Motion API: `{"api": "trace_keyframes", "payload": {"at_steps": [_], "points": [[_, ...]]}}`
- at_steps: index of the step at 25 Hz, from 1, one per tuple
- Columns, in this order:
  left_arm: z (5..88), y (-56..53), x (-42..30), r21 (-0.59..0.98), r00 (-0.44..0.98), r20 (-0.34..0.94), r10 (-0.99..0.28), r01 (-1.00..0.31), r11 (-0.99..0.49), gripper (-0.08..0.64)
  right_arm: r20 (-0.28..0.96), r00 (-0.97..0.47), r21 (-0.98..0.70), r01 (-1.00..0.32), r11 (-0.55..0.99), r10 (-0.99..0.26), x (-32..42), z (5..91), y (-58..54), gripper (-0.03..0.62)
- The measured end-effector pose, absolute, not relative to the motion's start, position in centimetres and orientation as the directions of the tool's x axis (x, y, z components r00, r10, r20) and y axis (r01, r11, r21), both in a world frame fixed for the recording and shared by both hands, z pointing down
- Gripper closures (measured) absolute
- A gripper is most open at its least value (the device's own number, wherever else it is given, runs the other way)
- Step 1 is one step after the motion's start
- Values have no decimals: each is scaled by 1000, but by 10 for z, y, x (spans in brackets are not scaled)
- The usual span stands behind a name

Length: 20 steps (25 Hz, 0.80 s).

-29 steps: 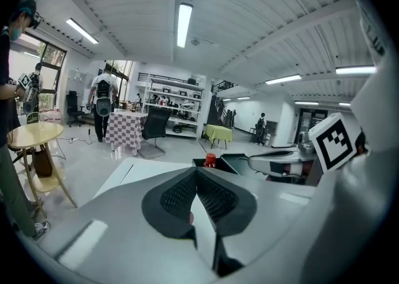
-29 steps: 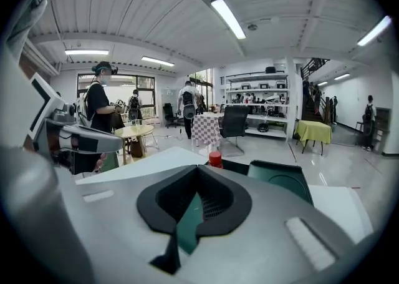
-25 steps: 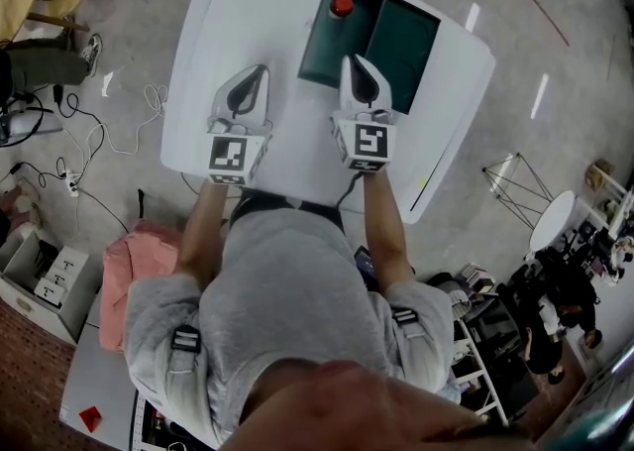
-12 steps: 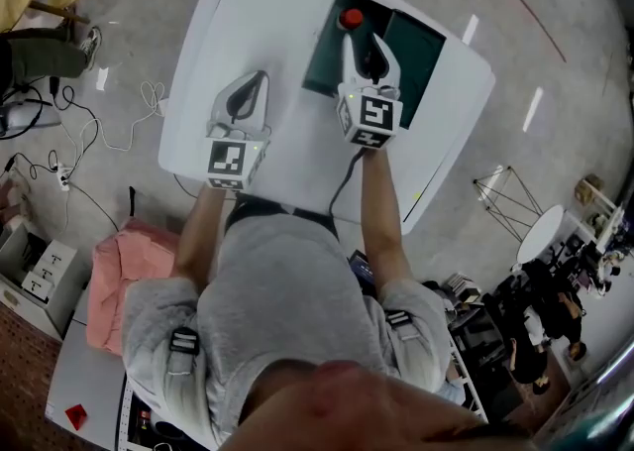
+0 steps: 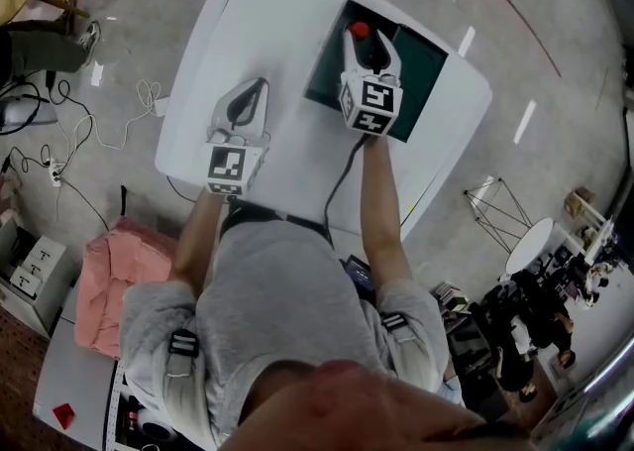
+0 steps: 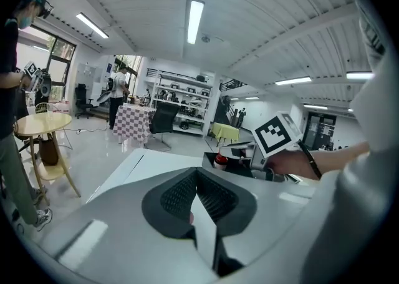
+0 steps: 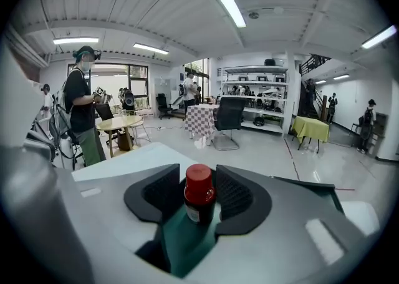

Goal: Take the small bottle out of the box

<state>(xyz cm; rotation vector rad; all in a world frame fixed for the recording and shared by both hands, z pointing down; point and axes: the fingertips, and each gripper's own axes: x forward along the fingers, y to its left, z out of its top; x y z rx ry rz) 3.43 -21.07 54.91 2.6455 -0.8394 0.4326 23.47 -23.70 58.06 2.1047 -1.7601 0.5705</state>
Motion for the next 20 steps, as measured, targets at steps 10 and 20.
{"api": "trace_keyframes", "payload": {"at_steps": [10, 20], "points": [[549, -216, 23, 214, 767, 380, -516, -616, -758, 549, 524, 172, 42, -984, -176, -834, 233, 586, -238, 460], [545, -213, 17, 200, 765, 372, -526, -619, -760, 549, 491, 145, 36, -989, -146, -859, 230, 568, -236, 462]]}}
